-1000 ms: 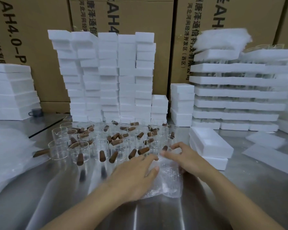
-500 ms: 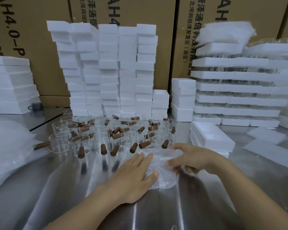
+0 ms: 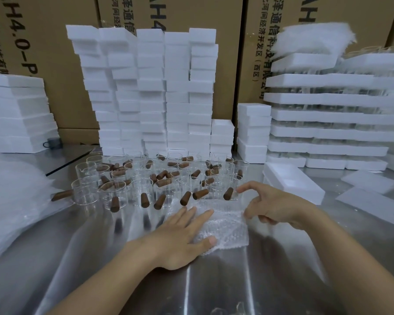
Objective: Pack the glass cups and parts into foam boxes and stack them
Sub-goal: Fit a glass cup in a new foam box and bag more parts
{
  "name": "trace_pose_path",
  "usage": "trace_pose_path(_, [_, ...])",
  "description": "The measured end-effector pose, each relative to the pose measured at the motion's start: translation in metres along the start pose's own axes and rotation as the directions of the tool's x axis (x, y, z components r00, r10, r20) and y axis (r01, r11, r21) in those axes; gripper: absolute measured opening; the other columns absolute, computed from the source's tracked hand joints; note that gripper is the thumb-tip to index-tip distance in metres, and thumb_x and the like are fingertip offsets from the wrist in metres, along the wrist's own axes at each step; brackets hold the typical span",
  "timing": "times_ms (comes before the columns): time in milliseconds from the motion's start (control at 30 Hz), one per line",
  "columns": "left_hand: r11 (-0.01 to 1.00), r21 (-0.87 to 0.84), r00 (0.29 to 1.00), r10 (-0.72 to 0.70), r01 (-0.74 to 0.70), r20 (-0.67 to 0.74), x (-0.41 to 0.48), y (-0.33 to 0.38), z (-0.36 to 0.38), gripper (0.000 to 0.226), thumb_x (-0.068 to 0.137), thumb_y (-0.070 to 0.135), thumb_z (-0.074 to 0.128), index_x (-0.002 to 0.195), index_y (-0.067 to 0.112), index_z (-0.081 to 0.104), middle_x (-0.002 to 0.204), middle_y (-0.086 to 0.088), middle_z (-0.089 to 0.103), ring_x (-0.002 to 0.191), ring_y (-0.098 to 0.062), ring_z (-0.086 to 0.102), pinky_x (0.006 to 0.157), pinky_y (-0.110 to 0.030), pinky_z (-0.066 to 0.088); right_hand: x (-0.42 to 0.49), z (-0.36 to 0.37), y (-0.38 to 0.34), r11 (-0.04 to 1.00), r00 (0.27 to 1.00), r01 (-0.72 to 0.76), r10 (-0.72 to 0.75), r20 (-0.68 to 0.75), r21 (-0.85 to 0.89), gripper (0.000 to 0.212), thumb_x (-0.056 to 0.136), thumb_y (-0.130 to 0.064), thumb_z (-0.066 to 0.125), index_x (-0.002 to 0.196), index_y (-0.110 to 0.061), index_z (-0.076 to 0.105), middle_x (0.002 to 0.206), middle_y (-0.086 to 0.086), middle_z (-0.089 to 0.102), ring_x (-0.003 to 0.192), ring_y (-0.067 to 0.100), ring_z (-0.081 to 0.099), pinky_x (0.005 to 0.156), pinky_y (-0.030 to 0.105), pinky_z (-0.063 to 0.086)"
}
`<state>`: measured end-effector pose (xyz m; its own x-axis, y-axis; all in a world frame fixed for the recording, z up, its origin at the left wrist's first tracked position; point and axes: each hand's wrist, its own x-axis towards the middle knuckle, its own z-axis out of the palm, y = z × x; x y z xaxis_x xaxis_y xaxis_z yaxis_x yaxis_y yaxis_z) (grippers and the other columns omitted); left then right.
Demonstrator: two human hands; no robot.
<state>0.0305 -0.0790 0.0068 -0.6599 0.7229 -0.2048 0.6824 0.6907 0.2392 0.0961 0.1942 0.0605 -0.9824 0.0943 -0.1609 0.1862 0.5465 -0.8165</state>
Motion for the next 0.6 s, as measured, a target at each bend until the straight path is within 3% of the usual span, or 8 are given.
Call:
trace_pose_path(67, [1.000,0.001,1.000,0.000,0.000,0.009,0.000,-0.003,0.000,0.079,0.096,0.087,0.019,0.159,0.061,-0.022,0.175,0.015,-0.027,0.158,-0.012,-0.033,0.129,-0.043,-0.014,-0.003,-0.003,-0.001,1.000,1.000,-0.010,0.010,0.003,-0.011,0.047,0.088,-0.019,0.081,0.126,-0.034,0.059,0.074,-0.001,0.069,0.050,0.011,0.043,0.049,0.025,0.029])
trace_pose_path(167, [1.000,0.003,1.000,-0.014,0.014,0.004,0.000,-0.003,0.001,0.083,0.091,0.093,0.016,0.158,0.063,-0.023,0.175,0.013,-0.027,0.158,-0.013,-0.033,0.130,-0.045,-0.013,-0.008,0.002,-0.006,0.996,0.981,-0.073,0.080,0.175,-0.041,0.057,0.082,-0.042,0.089,0.130,-0.040,0.056,0.081,0.000,0.074,0.051,0.011,0.040,0.053,0.027,0.024])
trace_pose_path(267, [0.999,0.014,0.999,-0.039,0.039,0.002,0.000,-0.003,0.001,0.085,0.088,0.095,0.015,0.156,0.064,-0.024,0.175,0.010,-0.029,0.159,-0.017,-0.033,0.130,-0.047,-0.012,-0.007,0.011,-0.007,0.996,0.953,-0.039,0.062,0.296,-0.082,0.081,0.079,-0.028,0.092,0.142,-0.049,0.045,0.063,0.001,0.055,0.052,0.014,0.039,0.055,0.030,0.024])
trace_pose_path(333, [0.998,0.018,0.999,-0.052,0.052,0.007,0.000,-0.004,0.000,0.085,0.089,0.094,0.016,0.157,0.063,-0.024,0.175,0.008,-0.029,0.159,-0.018,-0.033,0.131,-0.047,-0.012,-0.005,0.011,-0.008,0.998,0.952,0.000,0.018,0.305,-0.059,0.085,0.081,-0.015,0.090,0.143,-0.051,0.044,0.064,0.003,0.047,0.052,0.013,0.039,0.056,0.030,0.026])
trace_pose_path(467, [0.999,0.014,0.998,-0.045,0.045,0.033,-0.002,-0.005,-0.003,0.083,0.092,0.092,0.020,0.158,0.063,-0.023,0.174,0.010,-0.030,0.158,-0.016,-0.034,0.129,-0.045,-0.014,-0.010,-0.003,-0.007,0.999,0.941,-0.001,0.013,0.338,-0.036,0.083,0.080,-0.013,0.091,0.141,-0.051,0.050,0.091,0.016,0.049,0.056,0.013,0.037,0.060,0.031,0.028])
trace_pose_path(600, [1.000,0.011,0.998,-0.024,0.024,0.054,-0.007,-0.008,-0.010,0.085,0.088,0.096,0.021,0.161,0.064,-0.010,0.177,0.014,-0.020,0.162,-0.015,-0.025,0.130,-0.047,-0.008,-0.010,-0.012,-0.001,0.996,0.966,-0.016,0.037,0.256,-0.084,0.065,0.077,-0.022,0.090,0.131,-0.045,0.061,0.086,0.011,0.061,0.055,0.011,0.046,0.057,0.027,0.031])
